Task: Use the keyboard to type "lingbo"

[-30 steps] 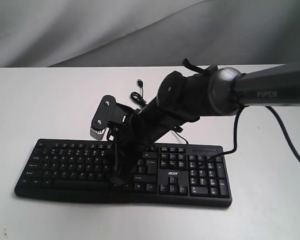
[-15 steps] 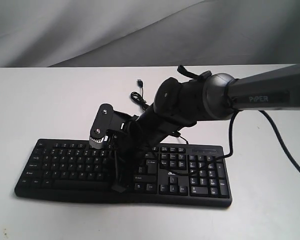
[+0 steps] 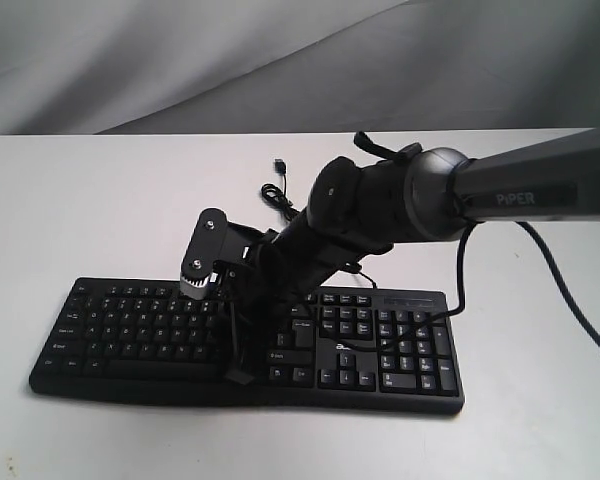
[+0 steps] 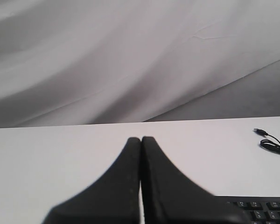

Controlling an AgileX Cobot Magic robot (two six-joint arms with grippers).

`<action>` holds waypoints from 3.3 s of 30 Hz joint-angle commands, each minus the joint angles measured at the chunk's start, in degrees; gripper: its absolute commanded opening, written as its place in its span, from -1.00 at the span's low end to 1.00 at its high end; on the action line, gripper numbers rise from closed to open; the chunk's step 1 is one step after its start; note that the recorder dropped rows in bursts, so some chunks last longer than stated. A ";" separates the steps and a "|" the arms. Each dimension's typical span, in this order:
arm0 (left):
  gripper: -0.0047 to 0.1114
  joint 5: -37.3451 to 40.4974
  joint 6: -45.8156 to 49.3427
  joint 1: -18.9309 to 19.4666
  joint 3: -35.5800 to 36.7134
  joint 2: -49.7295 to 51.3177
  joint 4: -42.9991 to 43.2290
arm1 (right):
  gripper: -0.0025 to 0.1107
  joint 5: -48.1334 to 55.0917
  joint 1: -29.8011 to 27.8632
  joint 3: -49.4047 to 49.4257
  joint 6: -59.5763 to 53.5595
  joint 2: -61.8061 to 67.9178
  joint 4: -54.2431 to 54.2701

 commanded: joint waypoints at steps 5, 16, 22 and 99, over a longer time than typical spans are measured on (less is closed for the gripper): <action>-0.91 -0.42 -0.12 -0.38 0.28 -0.28 0.01 | -0.96 -0.32 0.06 -0.23 0.04 0.15 -0.29; -0.91 -0.42 -0.12 -0.38 0.28 -0.28 0.01 | -0.96 -0.88 0.06 -0.23 0.44 -0.33 -0.92; -0.91 -0.42 -0.12 -0.38 0.28 -0.28 0.01 | -0.96 -1.28 0.28 -2.53 0.53 -1.38 0.08; -0.91 -0.42 -0.12 -0.38 0.28 -0.28 0.01 | -0.96 0.33 5.31 -7.56 3.98 4.91 -2.48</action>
